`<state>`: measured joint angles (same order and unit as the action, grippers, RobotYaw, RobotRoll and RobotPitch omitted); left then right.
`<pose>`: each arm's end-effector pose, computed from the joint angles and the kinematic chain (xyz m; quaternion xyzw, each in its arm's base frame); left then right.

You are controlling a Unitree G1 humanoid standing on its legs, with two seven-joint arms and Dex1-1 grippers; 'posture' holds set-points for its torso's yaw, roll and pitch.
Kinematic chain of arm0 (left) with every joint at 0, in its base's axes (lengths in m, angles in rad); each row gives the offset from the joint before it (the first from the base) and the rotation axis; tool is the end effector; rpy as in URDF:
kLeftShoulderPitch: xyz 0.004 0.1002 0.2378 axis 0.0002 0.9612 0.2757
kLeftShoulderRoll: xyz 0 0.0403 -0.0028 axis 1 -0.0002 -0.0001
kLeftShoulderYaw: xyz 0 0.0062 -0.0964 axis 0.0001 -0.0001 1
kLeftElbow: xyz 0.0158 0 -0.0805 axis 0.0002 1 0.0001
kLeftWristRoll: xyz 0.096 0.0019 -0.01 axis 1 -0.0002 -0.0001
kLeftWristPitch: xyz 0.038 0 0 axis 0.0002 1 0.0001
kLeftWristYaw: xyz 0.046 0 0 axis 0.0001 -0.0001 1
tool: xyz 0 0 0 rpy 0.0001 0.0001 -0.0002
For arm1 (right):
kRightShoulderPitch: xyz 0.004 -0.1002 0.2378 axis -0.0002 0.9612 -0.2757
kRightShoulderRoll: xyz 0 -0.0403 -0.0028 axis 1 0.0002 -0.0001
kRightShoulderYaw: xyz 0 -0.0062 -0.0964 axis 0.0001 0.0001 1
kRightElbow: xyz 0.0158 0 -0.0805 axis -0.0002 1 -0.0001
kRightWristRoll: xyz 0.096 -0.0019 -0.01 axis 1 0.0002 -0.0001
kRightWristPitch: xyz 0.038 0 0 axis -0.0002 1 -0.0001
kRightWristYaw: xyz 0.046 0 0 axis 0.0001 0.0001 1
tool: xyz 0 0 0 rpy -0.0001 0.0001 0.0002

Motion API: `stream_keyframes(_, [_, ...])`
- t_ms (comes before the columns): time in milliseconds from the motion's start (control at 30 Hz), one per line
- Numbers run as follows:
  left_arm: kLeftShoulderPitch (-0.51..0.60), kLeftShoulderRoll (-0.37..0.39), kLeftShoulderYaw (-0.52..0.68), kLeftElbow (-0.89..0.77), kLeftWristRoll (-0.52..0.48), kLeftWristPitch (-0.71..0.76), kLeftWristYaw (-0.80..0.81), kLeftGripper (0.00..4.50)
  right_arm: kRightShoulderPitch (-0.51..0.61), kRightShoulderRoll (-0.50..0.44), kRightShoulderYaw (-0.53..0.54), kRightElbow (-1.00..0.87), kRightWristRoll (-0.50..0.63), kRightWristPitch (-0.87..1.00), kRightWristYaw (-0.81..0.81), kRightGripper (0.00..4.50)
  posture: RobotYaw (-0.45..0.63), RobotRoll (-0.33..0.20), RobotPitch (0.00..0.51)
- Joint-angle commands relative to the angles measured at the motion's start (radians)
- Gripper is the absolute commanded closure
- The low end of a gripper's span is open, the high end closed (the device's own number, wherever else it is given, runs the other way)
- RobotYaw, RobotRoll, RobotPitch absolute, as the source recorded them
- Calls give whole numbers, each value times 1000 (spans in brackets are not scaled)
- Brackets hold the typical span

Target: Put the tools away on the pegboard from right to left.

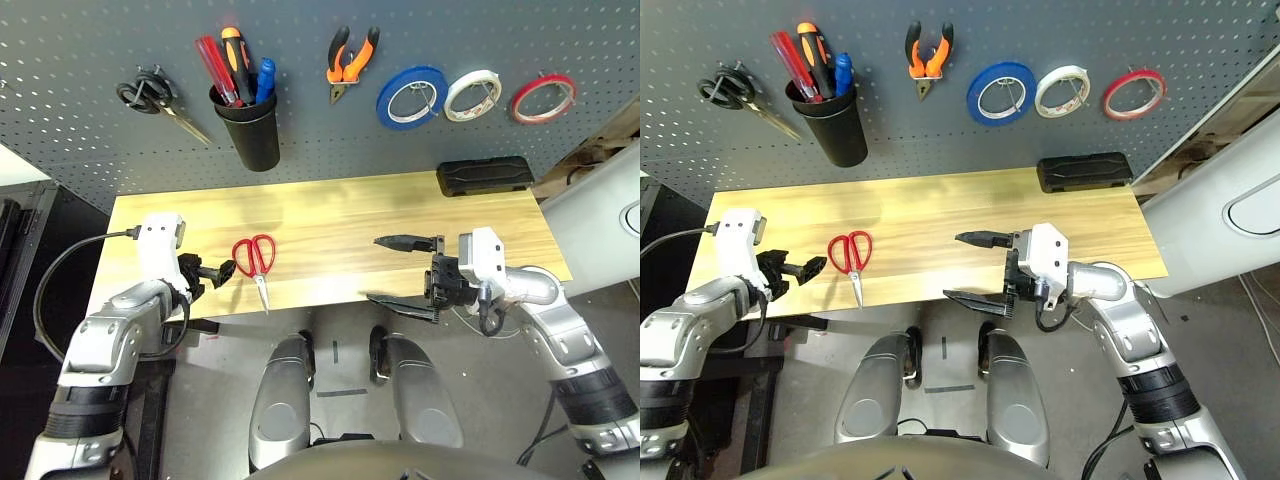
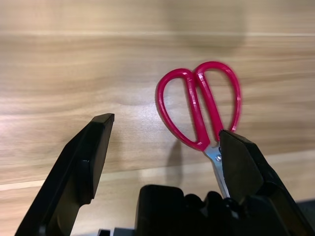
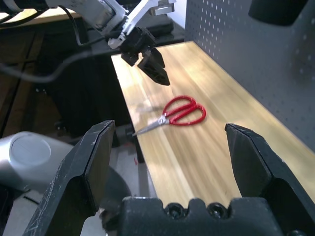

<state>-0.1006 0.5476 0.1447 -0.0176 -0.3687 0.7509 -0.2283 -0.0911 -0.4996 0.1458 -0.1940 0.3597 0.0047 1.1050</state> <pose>0.2080 0.2661 0.0839 0.0290 0.2857 -0.0299 0.9574 0.2110 -0.1906 0.1092 -0.1087 -0.0497 0.6160 0.7786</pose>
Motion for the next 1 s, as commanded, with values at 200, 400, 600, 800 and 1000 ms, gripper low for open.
stream_keyframes(200, [-4, -64, -15, 61, 79, -32, 12, 24, 42, -18, 15, -63, 14, 29, -10, 0, -109, 0, 355])
stream_keyframes(400, [-17, -95, -18, 119, 144, -50, 47, 24, 51, -14, 17, -92, 17, 49, -36, 0, -133, 0, 363])
stream_keyframes(600, [-49, -127, -18, 247, 212, -184, 77, 24, 72, -33, -5, -126, 26, 73, -65, 0, -165, 0, 376])
stream_keyframes(800, [-84, -158, 11, 343, 231, -251, 106, 24, 95, -55, -19, -162, 41, 94, -88, 0, -181, 0, 383])
stream_keyframes(1000, [-105, -180, 16, 396, 241, -306, 114, 1188, 84, -52, -16, -177, 52, 109, -108, 0, -175, 0, 377])
